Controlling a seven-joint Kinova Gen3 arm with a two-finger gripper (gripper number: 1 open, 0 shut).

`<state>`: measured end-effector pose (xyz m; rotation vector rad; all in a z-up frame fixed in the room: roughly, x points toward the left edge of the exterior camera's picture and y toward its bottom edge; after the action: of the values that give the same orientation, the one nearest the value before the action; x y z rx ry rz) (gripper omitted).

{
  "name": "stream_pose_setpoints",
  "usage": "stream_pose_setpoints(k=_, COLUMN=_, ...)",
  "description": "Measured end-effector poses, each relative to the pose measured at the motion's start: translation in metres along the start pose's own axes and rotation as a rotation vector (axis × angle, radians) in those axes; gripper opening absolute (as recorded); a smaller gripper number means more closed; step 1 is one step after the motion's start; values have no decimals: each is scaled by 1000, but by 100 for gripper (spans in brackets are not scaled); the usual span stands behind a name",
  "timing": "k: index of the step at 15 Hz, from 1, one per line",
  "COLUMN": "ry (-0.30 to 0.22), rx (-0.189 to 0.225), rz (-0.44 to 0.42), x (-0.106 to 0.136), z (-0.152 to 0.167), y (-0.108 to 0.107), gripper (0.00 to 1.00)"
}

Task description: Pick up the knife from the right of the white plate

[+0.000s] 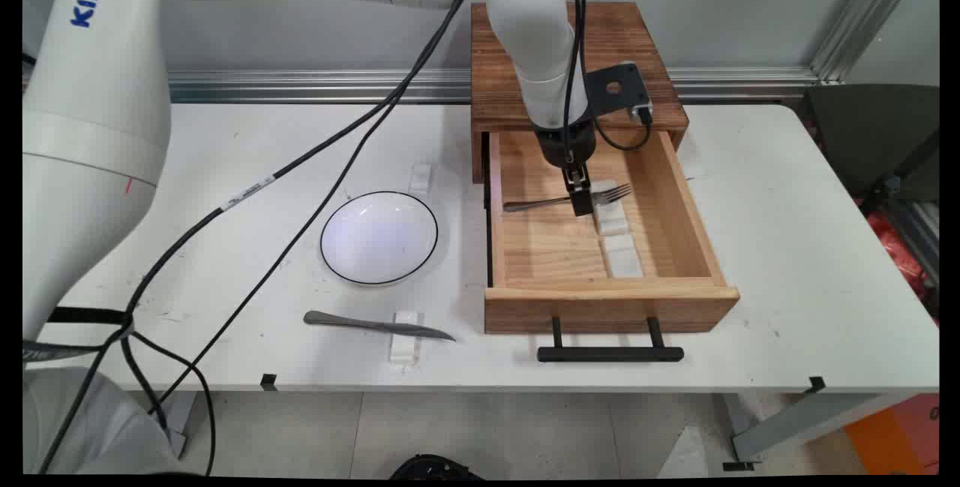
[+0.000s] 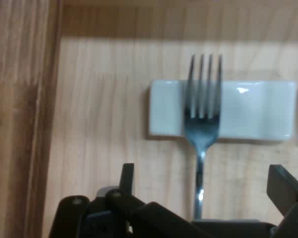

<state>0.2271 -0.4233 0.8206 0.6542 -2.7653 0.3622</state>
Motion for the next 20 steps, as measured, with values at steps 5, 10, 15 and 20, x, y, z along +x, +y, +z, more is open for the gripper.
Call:
stream_pose_setpoints(k=5, ry=31, rx=-19, rz=-5, x=-6, z=-27, y=12, gripper=100)
stream_pose_setpoints(k=10, ry=68, rx=-38, rz=24, x=-32, z=-76, y=28, gripper=100)
stream_pose_setpoints(k=15, ry=98, rx=-71, rz=90, x=-69, z=-126, y=38, gripper=100)
stream_pose_setpoints(k=20, ry=109, rx=-130, rz=175, x=-125, z=-175, y=46, gripper=100)
